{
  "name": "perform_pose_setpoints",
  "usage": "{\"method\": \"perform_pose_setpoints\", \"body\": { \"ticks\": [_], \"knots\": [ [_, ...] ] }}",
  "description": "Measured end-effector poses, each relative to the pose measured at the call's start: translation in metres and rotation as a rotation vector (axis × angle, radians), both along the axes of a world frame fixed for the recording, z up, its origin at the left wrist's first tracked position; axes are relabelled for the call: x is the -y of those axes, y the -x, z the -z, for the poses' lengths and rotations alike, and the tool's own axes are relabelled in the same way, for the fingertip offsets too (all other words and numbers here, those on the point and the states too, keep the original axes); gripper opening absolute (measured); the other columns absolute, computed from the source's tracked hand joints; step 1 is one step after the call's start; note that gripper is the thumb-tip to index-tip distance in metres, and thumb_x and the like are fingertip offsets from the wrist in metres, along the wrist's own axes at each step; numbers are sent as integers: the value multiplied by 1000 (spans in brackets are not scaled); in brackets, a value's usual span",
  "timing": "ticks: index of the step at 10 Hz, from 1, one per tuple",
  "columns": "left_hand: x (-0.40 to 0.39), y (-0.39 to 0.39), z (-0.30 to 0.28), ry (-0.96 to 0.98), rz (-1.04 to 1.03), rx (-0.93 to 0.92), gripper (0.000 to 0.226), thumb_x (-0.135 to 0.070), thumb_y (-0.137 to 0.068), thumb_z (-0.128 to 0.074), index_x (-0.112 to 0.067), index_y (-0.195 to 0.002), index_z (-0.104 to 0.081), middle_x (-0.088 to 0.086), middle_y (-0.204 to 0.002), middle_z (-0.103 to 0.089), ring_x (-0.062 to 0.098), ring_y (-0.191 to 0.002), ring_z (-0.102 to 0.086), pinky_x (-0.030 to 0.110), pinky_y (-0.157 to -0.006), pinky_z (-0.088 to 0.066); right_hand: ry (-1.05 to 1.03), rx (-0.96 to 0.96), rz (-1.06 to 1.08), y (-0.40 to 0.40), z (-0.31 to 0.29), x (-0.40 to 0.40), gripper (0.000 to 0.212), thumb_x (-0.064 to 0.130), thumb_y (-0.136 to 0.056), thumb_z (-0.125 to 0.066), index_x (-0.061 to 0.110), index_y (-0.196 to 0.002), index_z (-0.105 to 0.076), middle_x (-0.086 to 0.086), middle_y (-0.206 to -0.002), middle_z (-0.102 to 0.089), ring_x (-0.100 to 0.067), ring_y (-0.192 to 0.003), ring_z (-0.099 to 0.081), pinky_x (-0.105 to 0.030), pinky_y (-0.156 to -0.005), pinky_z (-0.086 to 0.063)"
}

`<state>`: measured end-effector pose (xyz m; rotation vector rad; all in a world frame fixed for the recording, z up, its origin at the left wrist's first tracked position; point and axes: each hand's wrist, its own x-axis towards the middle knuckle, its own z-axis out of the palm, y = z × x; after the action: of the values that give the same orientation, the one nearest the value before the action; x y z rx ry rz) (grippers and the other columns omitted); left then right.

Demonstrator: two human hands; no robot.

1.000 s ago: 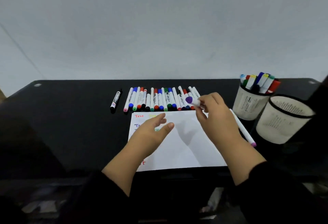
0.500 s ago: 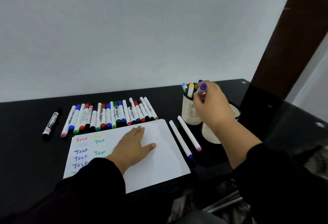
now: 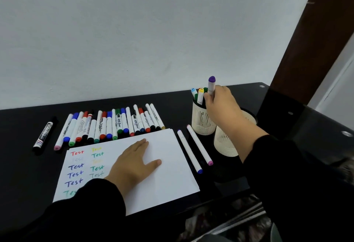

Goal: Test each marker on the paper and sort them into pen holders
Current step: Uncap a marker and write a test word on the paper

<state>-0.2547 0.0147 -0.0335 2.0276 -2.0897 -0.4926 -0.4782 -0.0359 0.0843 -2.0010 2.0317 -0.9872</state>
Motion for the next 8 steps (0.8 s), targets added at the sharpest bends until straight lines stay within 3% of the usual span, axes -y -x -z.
{"method": "perform_pose_setpoints", "body": {
  "ticks": [1,2,3,4,6,8],
  "knots": [
    [-1,1,0,22,-1,-15,77,-59,-90,-41,-24,-150,-10,-13,-157,-5,8,-143,-7,28,-114,-9,-8,-13,21,0,-1,7,29,25,-100,-44,7,-121,-47,-9,-114,-49,-20,-91,-51,-29,-72,-39],
    [-2,0,2,34,-5,-28,77,-60,-89,-41,-24,-150,-11,-13,-156,-6,8,-143,-8,28,-115,-10,-14,-46,6,4,-1,8,44,15,-97,-48,14,-137,-30,-4,-86,-52,-21,-77,-54,-32,-64,-38],
    [-1,-1,3,36,-8,-33,77,-61,-89,-41,-25,-150,-12,-13,-156,-7,8,-143,-8,28,-115,-11,-8,-126,2,9,1,7,70,14,-96,-49,24,-148,-4,1,-68,-41,-13,-58,-45,-30,-55,-36],
    [0,-2,4,43,-7,-36,77,-61,-88,-41,-25,-150,-12,-13,-156,-8,7,-142,-9,28,-115,-10,5,-149,-3,10,1,8,69,13,-95,-50,26,-147,-7,0,-67,-42,-14,-57,-45,-29,-51,-37],
    [1,-2,4,38,-5,-37,77,-61,-88,-41,-25,-150,-12,-13,-156,-8,7,-142,-9,27,-114,-11,-27,-174,-20,13,-1,11,35,17,-94,-55,13,-123,-36,-12,-95,-60,-24,-76,-54,-32,-61,-41],
    [0,-1,2,19,-9,-33,77,-60,-89,-42,-25,-150,-12,-13,-156,-8,7,-142,-9,28,-115,-11,-80,-207,-13,15,-3,12,28,20,-96,-53,8,-120,-44,-14,-107,-59,-23,-88,-54,-32,-70,-45]
  ]
}}
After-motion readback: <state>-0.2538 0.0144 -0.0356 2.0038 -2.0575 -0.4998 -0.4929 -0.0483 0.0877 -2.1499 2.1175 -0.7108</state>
